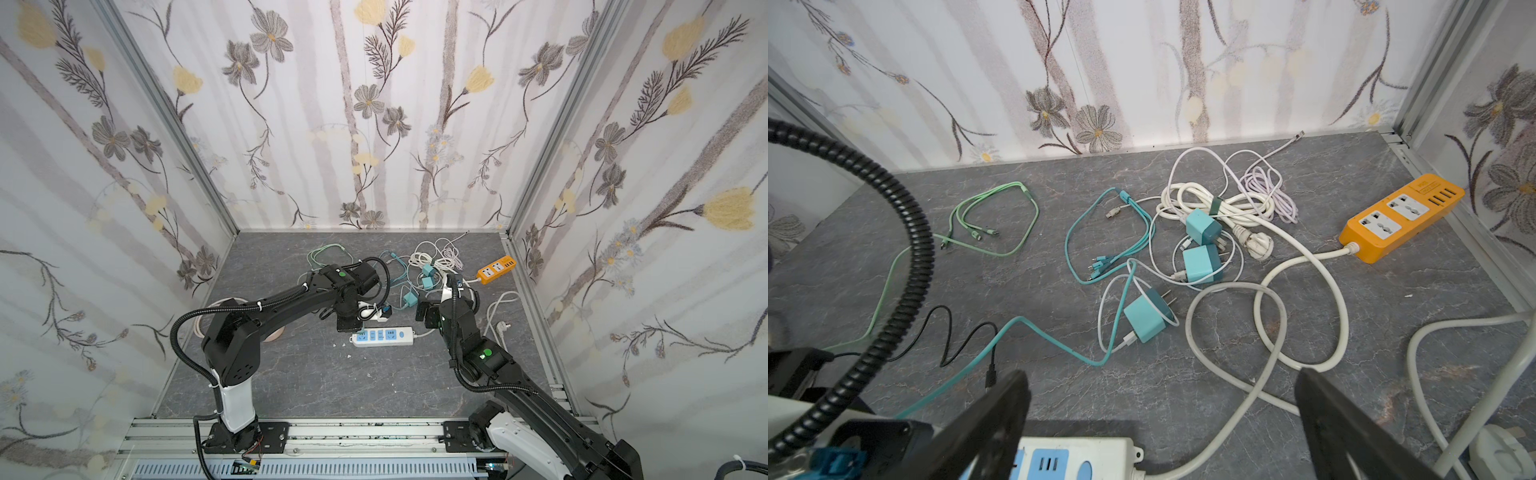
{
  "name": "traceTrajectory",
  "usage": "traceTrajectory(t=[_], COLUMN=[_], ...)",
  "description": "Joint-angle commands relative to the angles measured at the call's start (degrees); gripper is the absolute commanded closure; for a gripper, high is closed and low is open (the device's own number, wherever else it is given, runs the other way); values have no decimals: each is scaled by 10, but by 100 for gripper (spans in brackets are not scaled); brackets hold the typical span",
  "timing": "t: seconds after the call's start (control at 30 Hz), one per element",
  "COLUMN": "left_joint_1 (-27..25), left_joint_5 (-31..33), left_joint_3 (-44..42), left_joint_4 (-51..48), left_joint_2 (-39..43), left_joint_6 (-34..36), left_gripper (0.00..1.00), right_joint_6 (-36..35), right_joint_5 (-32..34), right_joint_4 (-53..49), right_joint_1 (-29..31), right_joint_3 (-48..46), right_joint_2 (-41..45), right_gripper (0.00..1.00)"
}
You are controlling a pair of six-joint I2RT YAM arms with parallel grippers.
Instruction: Insert the plug
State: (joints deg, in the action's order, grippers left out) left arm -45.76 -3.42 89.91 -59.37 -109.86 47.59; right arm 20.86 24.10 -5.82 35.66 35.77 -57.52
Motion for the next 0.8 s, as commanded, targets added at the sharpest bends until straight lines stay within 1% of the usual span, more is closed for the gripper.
traceTrajectory(t=[0.0, 0.2, 0.43, 0.77], left_joint_1=[0, 1, 1, 1], left_joint_5=[-5, -30, -39, -23], left_joint_3=[9, 4, -5, -21], left_joint_4=[7, 29, 31, 26], left_joint_2=[-7, -8, -9, -15], left_joint_6=[17, 16, 21, 25], left_gripper=[100, 100, 100, 100], right_joint_6=[-2, -1, 1, 1], right_joint_5=[-16, -18, -18, -22], right_joint_4=[-5, -9, -13, -10], right_joint_1=[0, 0, 0, 1], right_joint_3=[8, 11, 11, 13], right_joint_2=[1, -1, -1, -8], right_gripper=[1, 1, 1, 1])
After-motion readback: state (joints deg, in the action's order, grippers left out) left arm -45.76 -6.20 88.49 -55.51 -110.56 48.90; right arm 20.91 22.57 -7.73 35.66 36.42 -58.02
